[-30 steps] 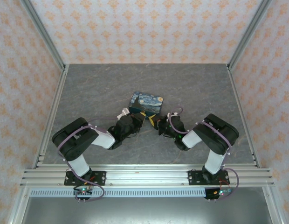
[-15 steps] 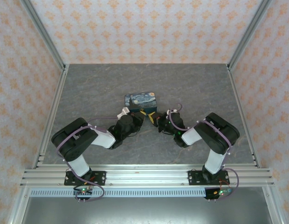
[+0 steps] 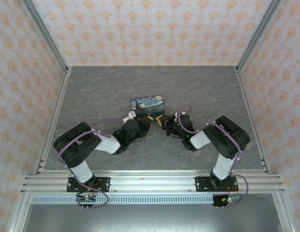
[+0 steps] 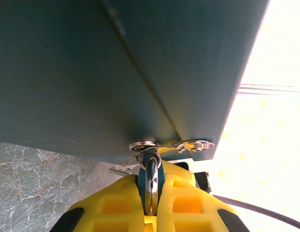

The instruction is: Unlock a padlock with a key

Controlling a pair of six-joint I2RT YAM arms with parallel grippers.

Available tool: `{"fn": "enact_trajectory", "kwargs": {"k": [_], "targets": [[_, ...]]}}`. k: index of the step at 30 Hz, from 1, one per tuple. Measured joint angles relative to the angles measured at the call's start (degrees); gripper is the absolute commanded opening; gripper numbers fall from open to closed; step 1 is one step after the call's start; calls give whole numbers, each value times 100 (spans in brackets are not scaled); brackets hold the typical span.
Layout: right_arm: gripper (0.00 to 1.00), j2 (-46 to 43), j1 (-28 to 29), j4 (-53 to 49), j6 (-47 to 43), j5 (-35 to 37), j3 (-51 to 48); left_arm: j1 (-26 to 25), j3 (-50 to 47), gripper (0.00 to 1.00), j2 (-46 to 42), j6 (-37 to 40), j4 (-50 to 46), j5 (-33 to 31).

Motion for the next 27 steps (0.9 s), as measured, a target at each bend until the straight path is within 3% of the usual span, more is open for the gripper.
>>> {"fn": "enact_trajectory", "kwargs": {"k": [9,27], "targets": [[0,-4,57,-11,94,149,11,0,31,0,2,0,-24,-7],[0,-2,247,2,1239,304,149,-11,74,0,39,0,101,-114]]}}
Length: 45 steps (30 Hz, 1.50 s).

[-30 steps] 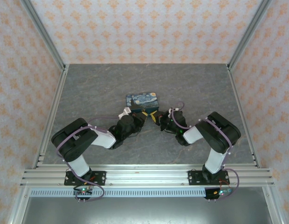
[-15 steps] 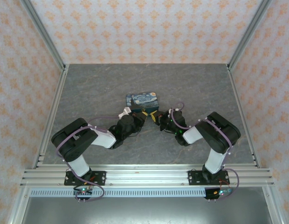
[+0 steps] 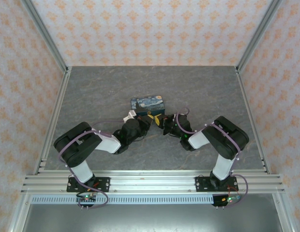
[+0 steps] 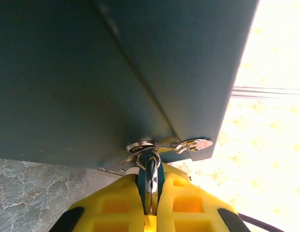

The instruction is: Unlock a padlock with a key

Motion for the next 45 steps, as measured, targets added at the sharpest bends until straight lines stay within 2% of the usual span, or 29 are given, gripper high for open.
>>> {"fn": "enact_trajectory", "kwargs": {"k": [4,5,8,10,13,17,22,25,32,35,39,45], "targets": [[0,-2,7,0,13,26,0,0,0,0,7,0,4,-2],[4,0,7,0,13,39,0,0,0,0,9,0,4,-2],[34,0,13,22,-31,13,0,-24,2,0,17,0,11,20],[49,-4,26,11,-90,0,-61,-83,7,0,50,0,92,-42],[63,-72,4,-63,-234,-44,-225,-129,9,0,120,2,214,-35],[71,-584,-103,-492,-544,-247,-494,-267,11,0,354,4,420,146],[72,-1537,-278,-1045,-1134,-588,-861,-411,26,0,546,4,457,551],[69,-2175,-448,-1805,-1720,-699,-979,-409,26,0,546,31,398,693],[52,-3606,-463,-4863,-4253,-595,-136,-273,26,0,496,199,31,931],[47,-3735,-323,-5827,-5335,-396,352,-151,26,0,391,278,-214,1056],[44,-3582,227,-6756,-6511,50,796,-13,37,0,164,393,-573,1233],[45,-3193,734,-7248,-7593,656,879,98,234,0,-96,542,-1119,1523]]}}
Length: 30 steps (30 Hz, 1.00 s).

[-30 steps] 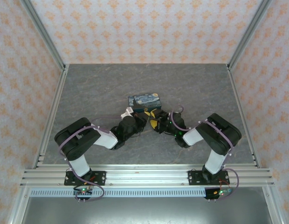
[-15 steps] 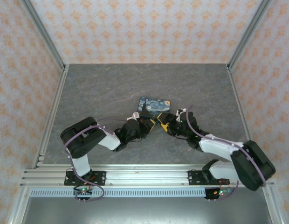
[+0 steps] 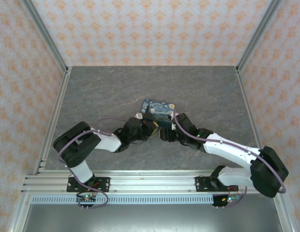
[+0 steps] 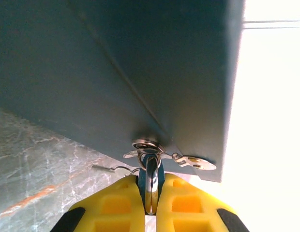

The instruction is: Unlock a padlock with a key

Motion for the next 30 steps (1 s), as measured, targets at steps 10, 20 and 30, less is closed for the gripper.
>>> {"fn": "enact_trajectory", "kwargs": {"k": [10,20,30], "targets": [[47,162,83,-4,-1104,586,0,166,358,0,-210,107,-660,501],[43,219,125,269,-1906,833,0,175,389,0,-212,107,-883,726],[41,393,195,328,-2221,887,0,184,389,0,-212,107,-890,756]]}}
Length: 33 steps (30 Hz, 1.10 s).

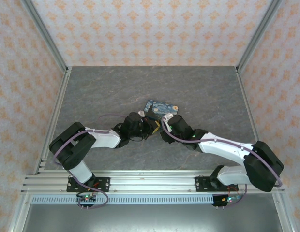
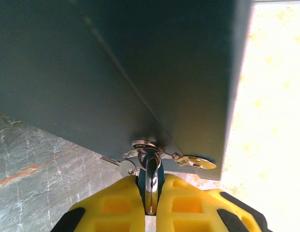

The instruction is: Unlock a padlock with a key

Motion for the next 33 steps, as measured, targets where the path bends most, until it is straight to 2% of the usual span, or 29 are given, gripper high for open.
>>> {"fn": "enact_trajectory", "kwargs": {"k": [6,19,26,33], "targets": [[42,247,146,-9,-98,26,28,0,9,0,0,0,-4,15],[40,675,289,0,-468,680,365,11,11,0,0,0,-26,72],[30,883,304,94,-568,837,422,35,11,0,0,0,-48,68],[11,909,299,175,-507,833,501,35,11,0,0,0,-76,87]]}}
